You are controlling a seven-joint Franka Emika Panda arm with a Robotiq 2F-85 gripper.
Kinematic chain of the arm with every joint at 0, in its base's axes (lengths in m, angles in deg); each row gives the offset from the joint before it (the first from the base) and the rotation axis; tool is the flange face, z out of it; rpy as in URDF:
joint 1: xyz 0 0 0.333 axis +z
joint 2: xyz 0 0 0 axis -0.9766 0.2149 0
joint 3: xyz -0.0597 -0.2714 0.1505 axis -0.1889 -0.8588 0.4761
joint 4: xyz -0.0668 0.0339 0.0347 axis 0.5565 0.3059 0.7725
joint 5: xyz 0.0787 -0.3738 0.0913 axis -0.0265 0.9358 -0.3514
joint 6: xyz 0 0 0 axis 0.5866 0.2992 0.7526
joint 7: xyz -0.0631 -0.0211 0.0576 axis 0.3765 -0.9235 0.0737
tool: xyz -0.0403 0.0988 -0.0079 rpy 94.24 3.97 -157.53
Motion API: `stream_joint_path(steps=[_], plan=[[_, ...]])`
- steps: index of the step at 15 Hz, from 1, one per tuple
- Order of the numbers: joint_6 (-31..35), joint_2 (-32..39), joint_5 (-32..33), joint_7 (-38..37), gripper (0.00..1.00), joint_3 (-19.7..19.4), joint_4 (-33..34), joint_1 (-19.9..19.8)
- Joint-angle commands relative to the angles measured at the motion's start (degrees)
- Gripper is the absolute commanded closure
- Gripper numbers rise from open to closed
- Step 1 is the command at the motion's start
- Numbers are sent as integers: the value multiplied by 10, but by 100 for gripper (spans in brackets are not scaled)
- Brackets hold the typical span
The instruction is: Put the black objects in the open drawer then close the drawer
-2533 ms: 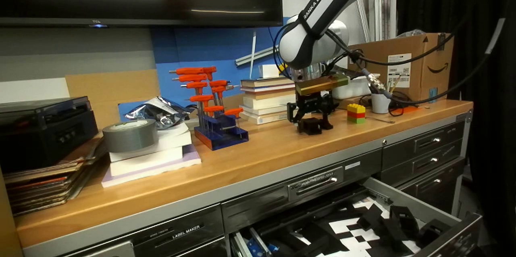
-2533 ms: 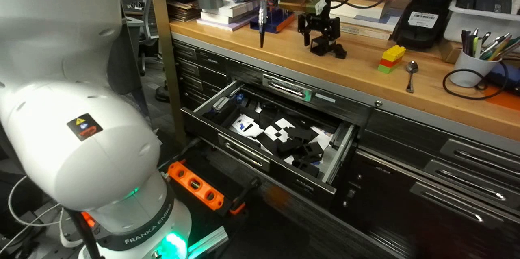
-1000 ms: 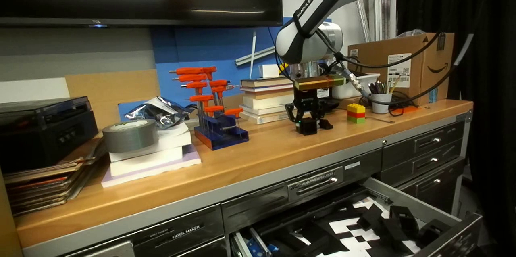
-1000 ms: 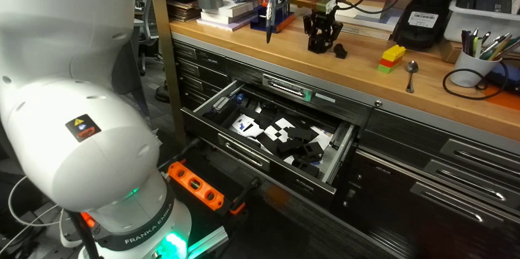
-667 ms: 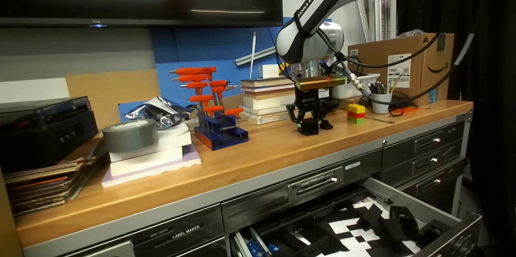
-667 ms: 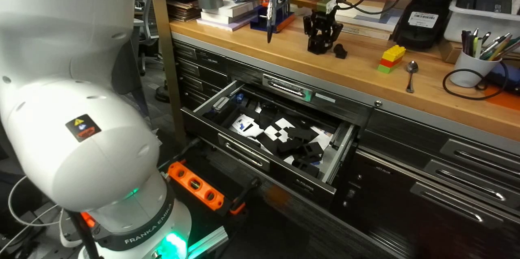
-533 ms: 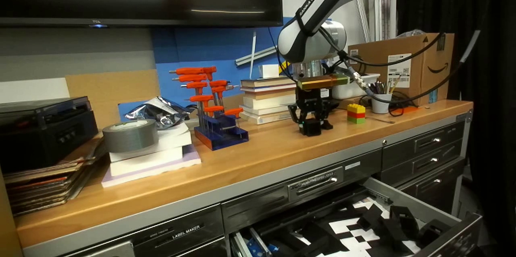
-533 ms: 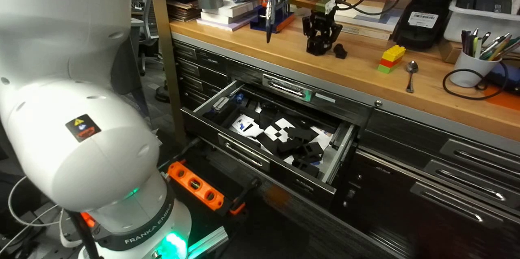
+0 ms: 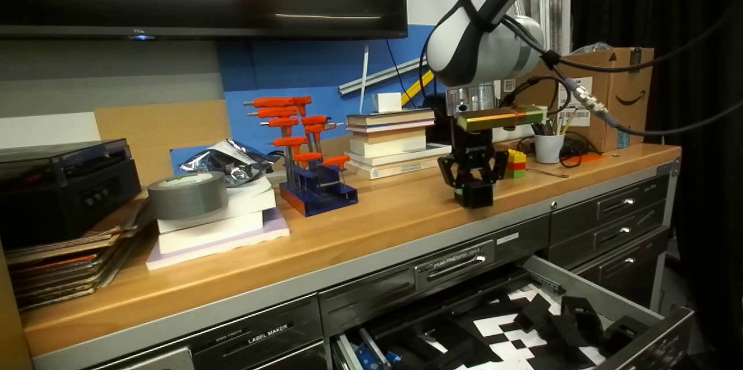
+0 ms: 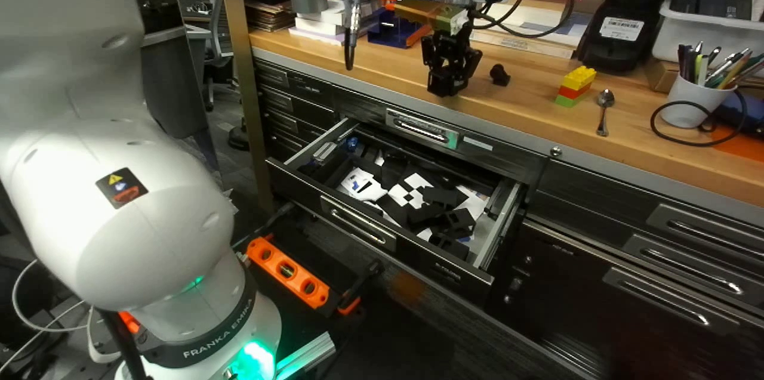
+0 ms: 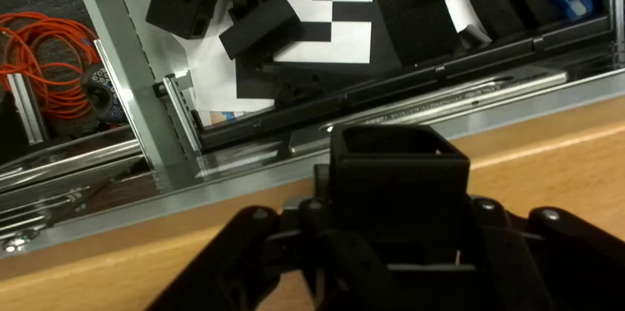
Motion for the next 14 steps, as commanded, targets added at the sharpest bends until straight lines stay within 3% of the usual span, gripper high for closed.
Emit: stream_joint_path(steps=[1,6,14], plan=[[58,-97,-13,7,68,2,-130,4],[86,-139,-16,10,68,12,-206,8],[118,-35,-81,42,68,16,-187,9]])
